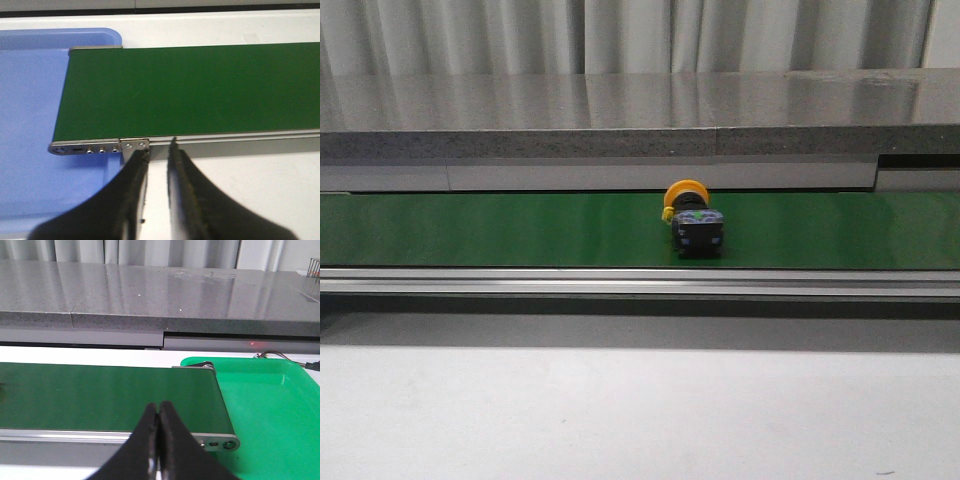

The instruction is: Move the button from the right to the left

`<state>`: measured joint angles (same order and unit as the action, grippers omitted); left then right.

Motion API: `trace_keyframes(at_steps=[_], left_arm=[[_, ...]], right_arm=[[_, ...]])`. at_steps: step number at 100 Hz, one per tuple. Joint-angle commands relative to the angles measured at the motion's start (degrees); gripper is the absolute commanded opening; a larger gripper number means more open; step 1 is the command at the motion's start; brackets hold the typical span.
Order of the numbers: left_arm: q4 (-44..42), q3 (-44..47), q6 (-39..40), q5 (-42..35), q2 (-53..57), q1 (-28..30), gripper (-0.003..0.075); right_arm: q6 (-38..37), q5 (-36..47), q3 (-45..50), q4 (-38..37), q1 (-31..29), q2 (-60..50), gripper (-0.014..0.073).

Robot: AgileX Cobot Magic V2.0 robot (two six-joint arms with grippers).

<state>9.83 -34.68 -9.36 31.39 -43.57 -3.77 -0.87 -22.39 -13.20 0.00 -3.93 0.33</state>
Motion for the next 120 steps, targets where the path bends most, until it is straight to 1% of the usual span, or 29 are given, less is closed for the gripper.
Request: trace_keyframes(at_steps=[1, 7, 10, 14, 29, 36, 54, 61, 75, 83, 95, 105, 111, 120], left_arm=[[4.24, -4.23, -3.67, -3.20, -3.78, -0.44, 0.0351], [5.28, -6.18, -5.16, -2.98, -6.20, -0.44, 0.0489], [5.28, -7.18, -5.16, -2.58, -7.74, -0.44, 0.0529], [5.28, -8.85, -5.16, -1.98, -9.33, -0.44, 0.0558], [7.99, -15.46, -5.16, 1.77, -16.15, -0.49, 0.0547], [8.48, -18.57, -5.16, 3.17, -19.07, -1.56, 0.0547], [8.48, -25.21, -4.43, 4.46, -26.28, -7.03, 0.0539], [8.48, -27.41, -2.17, 4.73, -28.91, -9.53, 0.0524], [7.56, -31.50, 1.71, 5.34, -34.16, -14.36, 0.0524], [4.77, -33.84, 6.37, 6.46, -37.02, -17.17, 0.0524], [-4.31, -37.74, 15.61, 9.87, -41.32, -20.71, 0.0524], [-9.83, -40.98, 22.48, 12.87, -44.39, -22.77, 0.0524], [-11.46, -42.83, 25.95, 15.39, -46.29, -23.45, 0.0524], [-12.36, -45.66, 28.96, 18.87, -48.98, -24.26, 0.0524]], right_arm=[[0.27, 5.21, -1.38, 0.00, 0.05, 0.67, -0.0068], [0.27, 5.21, -1.38, 0.00, 0.05, 0.67, -0.0068], [0.27, 5.21, -1.38, 0.00, 0.05, 0.67, -0.0068], [0.27, 5.21, -1.38, 0.00, 0.05, 0.67, -0.0068], [0.27, 5.21, -1.38, 0.00, 0.05, 0.67, -0.0068], [0.27, 5.21, -1.38, 0.00, 0.05, 0.67, -0.0068], [0.27, 5.21, -1.38, 0.00, 0.05, 0.67, -0.0068], [0.27, 5.21, -1.38, 0.00, 0.05, 0.67, -0.0068], [0.27, 5.21, -1.38, 0.00, 0.05, 0.67, -0.0068], [0.27, 5.21, -1.38, 0.00, 0.05, 0.67, -0.0068], [0.27, 5.21, -1.38, 0.00, 0.05, 0.67, -0.0068], [0.27, 5.21, -1.38, 0.00, 0.05, 0.67, -0.0068], [0.27, 5.21, -1.38, 0.00, 0.05, 0.67, -0.0068], [0.27, 5.21, -1.38, 0.00, 0.05, 0.67, -0.0068]])
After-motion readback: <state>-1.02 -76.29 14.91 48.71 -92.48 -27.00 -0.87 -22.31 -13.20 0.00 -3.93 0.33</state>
